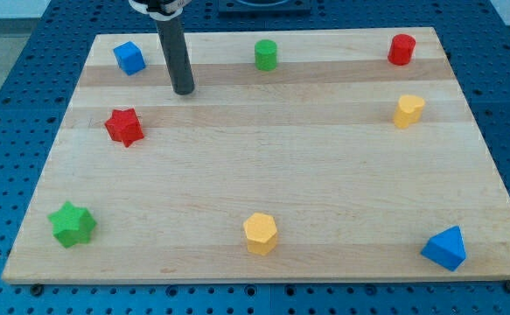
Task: Place the yellow heart to the top of the yellow hexagon
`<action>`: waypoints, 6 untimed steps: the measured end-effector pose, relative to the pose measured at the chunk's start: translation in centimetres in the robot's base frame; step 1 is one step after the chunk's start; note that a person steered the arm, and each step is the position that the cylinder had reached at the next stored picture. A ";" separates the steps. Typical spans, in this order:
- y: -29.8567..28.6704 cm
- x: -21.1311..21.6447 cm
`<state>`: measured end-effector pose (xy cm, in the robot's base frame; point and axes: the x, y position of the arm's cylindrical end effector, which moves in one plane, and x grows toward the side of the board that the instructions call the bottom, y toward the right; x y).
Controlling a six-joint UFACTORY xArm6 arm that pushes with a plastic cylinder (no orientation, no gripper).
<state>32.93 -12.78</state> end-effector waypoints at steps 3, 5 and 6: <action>-0.2 -0.3; -2.8 4.7; -0.1 11.8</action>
<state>44.69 -12.83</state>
